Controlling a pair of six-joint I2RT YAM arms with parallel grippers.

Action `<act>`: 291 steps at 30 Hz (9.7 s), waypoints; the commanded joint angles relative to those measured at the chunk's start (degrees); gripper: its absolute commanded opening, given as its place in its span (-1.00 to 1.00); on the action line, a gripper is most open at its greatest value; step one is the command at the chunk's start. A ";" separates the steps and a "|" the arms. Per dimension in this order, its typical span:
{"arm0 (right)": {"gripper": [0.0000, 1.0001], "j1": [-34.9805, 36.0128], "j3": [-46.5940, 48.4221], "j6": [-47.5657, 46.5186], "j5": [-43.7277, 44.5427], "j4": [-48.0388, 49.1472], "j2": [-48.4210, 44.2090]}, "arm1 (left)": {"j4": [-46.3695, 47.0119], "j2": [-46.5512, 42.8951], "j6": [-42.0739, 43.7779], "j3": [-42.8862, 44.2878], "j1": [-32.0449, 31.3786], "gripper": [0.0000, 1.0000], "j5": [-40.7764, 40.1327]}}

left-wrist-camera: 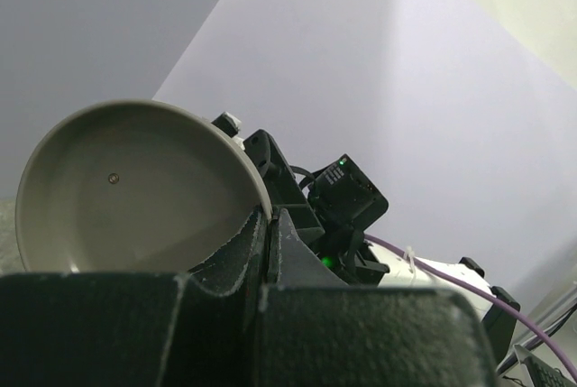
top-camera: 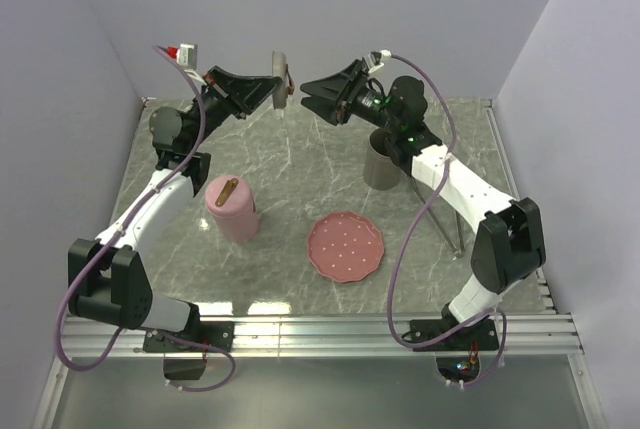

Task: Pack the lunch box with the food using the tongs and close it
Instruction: Pass the lid of the lunch box from the left arm to the right, then put the lid back on the lunch box, then move the lunch box

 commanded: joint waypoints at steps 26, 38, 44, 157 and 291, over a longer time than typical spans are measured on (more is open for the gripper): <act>0.05 1.08 1.83 7.07 1.99 10.16 2.64 | 5.02 0.06 -1.11 -1.37 -1.77 -0.99 -0.08; 0.00 1.86 0.43 6.37 2.26 8.95 2.28 | 5.02 0.41 -0.77 -1.28 -2.30 -0.99 0.54; -0.05 2.92 0.08 5.76 2.26 9.04 2.55 | 5.28 0.32 -1.20 -1.81 -2.56 -0.99 0.36; -1.00 -12.90 42.08 -88.46 25.64 -87.90 15.65 | -76.19 -11.98 54.08 10.41 1.48 0.99 1.94; 0.48 -21.52 -6.95 -22.02 -2.40 -25.15 18.02 | -61.34 -13.39 37.82 0.48 10.45 0.94 4.05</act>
